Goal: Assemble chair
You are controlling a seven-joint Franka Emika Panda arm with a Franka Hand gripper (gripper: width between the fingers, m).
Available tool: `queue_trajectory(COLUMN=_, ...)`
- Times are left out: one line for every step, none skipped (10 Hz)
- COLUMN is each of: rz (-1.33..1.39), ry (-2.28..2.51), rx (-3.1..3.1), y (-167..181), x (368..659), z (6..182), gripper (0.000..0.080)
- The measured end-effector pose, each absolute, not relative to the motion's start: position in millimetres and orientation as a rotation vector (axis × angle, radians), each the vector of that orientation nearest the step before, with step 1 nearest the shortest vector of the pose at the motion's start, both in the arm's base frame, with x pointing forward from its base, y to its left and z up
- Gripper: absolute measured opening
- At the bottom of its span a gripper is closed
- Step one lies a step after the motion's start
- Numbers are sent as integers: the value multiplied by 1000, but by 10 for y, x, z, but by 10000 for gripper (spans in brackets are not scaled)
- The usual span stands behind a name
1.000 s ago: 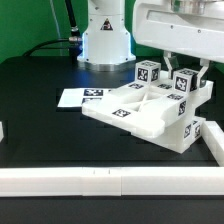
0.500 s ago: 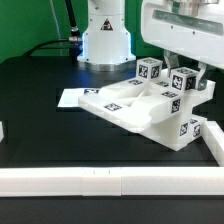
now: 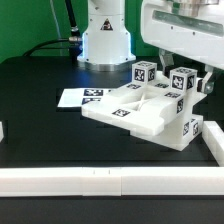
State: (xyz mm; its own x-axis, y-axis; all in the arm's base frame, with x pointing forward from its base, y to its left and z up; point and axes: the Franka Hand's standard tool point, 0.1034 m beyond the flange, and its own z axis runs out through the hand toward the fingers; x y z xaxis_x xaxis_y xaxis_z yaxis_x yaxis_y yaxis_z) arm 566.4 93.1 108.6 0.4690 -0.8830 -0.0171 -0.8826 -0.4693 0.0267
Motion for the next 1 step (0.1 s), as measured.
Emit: queue_trajectory(rz=-45, ry=-1611, rx=2680, y=931, x=5664, z=1085, gripper=649)
